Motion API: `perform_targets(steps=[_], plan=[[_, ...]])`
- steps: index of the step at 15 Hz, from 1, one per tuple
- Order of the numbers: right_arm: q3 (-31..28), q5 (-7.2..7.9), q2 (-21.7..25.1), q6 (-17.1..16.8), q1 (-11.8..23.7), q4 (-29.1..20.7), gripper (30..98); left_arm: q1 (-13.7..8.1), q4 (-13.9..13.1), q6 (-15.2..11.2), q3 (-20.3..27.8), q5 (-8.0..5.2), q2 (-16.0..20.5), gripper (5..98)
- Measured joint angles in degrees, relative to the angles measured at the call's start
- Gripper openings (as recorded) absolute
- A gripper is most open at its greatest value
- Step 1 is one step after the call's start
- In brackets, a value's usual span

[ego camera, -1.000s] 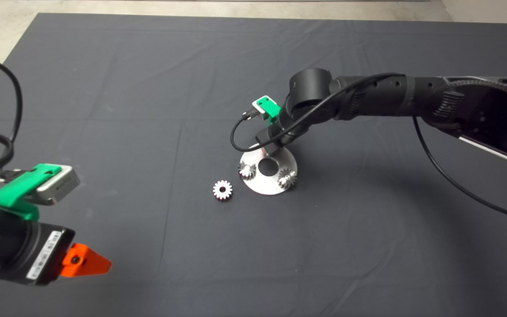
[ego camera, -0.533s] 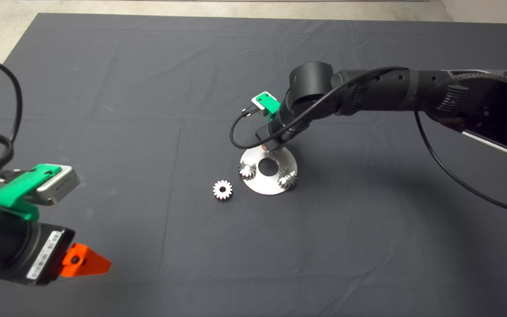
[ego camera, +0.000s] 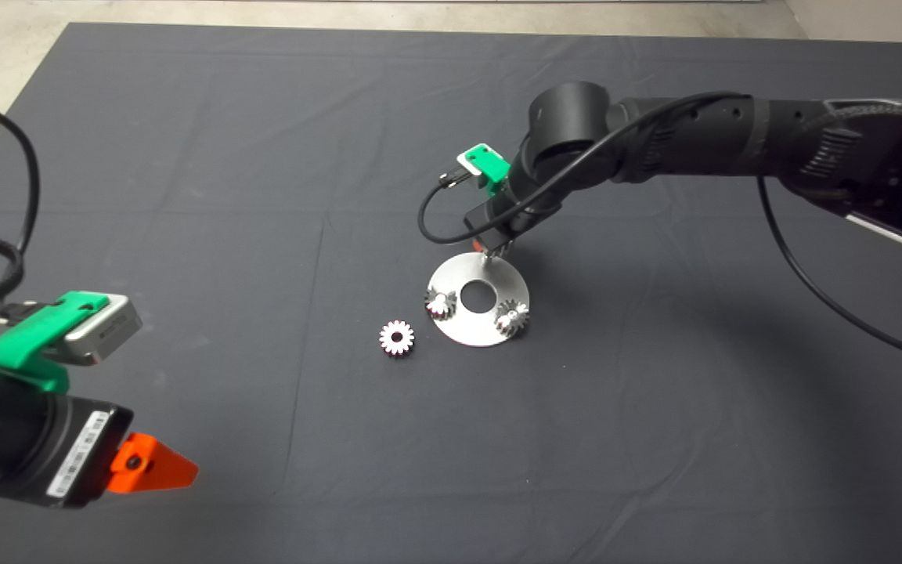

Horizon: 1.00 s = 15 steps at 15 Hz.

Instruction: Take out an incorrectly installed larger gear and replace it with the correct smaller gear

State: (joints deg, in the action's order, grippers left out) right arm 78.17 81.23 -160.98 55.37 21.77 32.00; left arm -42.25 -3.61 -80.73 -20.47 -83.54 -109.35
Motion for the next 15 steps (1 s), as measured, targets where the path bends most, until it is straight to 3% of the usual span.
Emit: perform_targets(steps=[2,6,9,11,15], plan=[[-0.4,0.5,1.86,0.02,0.3,0.0,48.5,0.0,0.0,0.0,0.0,0.09,-0.04,98.3],[-5.03,-0.24,6.38,0.02,0.28,-0.13,48.5,0.0,0.0,0.0,0.0,0.06,-0.02,98.3],[-7.49,0.43,10.85,0.02,0.28,-0.11,48.5,0.0,0.01,0.02,0.0,0.06,-0.02,98.3],[-8.44,1.0,12.02,0.02,0.27,-0.11,48.5,0.0,0.0,0.05,0.0,0.2,-0.16,98.3],[-8.98,0.11,11.75,0.02,-1.07,-0.13,48.6,0.0,0.0,0.13,0.0,0.18,-0.16,98.3]])
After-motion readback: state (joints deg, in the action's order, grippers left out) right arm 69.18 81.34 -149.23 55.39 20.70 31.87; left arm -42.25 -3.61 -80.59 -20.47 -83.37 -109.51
